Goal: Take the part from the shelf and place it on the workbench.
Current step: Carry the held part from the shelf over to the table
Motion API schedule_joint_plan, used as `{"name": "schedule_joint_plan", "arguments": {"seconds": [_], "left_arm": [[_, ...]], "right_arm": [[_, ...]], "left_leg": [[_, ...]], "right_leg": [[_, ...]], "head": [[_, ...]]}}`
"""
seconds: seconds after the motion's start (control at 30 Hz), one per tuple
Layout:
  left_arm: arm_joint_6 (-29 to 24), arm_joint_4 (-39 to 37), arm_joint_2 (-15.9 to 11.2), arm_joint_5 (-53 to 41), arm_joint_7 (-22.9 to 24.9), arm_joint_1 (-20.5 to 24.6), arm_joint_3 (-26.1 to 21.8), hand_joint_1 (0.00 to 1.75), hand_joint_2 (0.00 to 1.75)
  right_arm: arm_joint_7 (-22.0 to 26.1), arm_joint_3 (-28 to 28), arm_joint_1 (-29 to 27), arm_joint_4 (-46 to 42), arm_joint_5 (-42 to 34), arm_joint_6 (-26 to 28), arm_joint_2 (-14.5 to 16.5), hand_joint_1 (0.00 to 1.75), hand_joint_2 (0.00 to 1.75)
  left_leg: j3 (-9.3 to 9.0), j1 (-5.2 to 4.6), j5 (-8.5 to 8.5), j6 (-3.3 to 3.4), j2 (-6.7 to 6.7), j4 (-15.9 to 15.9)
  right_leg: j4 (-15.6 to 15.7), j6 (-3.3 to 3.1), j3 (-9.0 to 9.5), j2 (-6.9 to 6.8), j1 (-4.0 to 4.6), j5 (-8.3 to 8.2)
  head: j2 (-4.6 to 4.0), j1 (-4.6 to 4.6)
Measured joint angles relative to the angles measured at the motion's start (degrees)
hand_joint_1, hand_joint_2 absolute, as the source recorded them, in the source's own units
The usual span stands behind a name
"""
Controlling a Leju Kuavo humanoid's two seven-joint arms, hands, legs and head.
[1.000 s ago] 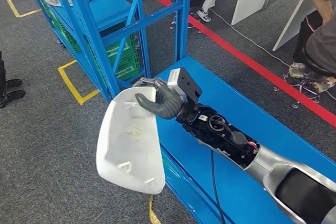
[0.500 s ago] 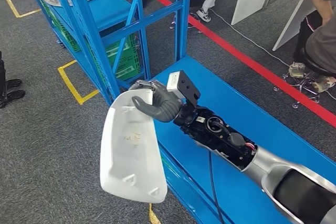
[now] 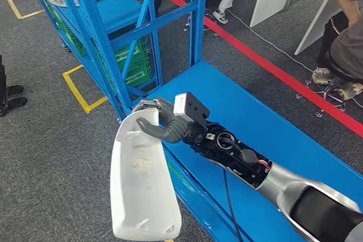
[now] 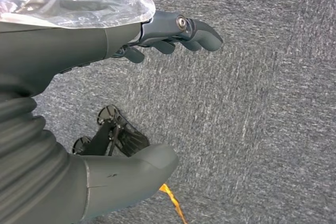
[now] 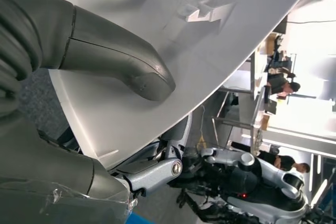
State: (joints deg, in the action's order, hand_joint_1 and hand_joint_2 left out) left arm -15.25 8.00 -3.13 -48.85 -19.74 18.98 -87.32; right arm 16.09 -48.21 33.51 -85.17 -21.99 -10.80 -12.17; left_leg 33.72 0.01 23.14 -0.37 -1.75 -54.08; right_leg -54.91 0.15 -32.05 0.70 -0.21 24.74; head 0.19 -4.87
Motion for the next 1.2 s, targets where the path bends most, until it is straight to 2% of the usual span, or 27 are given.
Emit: {"name": "schedule_joint_plan", "arguments": {"seconds": [0.33, 0.87, 1.13, 1.2], "left_arm": [[0.46, 0.0, 0.39, -0.54, 0.15, 0.04, 0.0, 0.0, 1.75], [0.82, 0.0, 0.39, -0.68, 0.07, 0.0, 0.0, 0.0, 1.75], [1.33, 0.0, 0.34, -1.86, 0.24, -0.45, 0.0, 0.0, 1.75], [1.35, 0.0, 0.37, -2.37, 0.77, -0.48, 0.0, 0.0, 1.75]], "right_arm": [[0.75, 0.46, -1.18, 0.93, 2.76, 0.02, 1.65, 1.75, 1.75], [-0.08, 0.85, -1.23, 0.99, 3.8, -0.33, 2.09, 1.75, 1.75], [-0.65, 0.98, -2.09, 0.97, 4.09, -0.48, 2.09, 1.75, 1.75], [-0.91, 1.27, -2.36, 0.82, 3.76, -0.48, 2.09, 1.75, 1.75]], "left_leg": [[0.0, 0.0, 0.0, -0.01, 0.0, 0.0], [0.01, -0.03, 0.03, 0.02, 0.0, -0.05], [-0.16, -0.07, 0.32, 0.85, -0.02, -0.04], [-0.93, 0.3, 0.1, 1.22, 0.02, 0.77]], "right_leg": [[0.0, 0.0, -0.01, 0.01, 0.01, 0.0], [0.03, 0.01, 0.0, 0.01, -0.02, -0.01], [0.28, 0.66, 0.22, -0.04, -0.16, 0.19], [-1.19, 0.96, -0.31, -0.19, -0.05, 1.3]], "head": [[0.01, 0.0], [0.0, 0.0], [0.01, 0.01], [0.0, -0.04]]}}
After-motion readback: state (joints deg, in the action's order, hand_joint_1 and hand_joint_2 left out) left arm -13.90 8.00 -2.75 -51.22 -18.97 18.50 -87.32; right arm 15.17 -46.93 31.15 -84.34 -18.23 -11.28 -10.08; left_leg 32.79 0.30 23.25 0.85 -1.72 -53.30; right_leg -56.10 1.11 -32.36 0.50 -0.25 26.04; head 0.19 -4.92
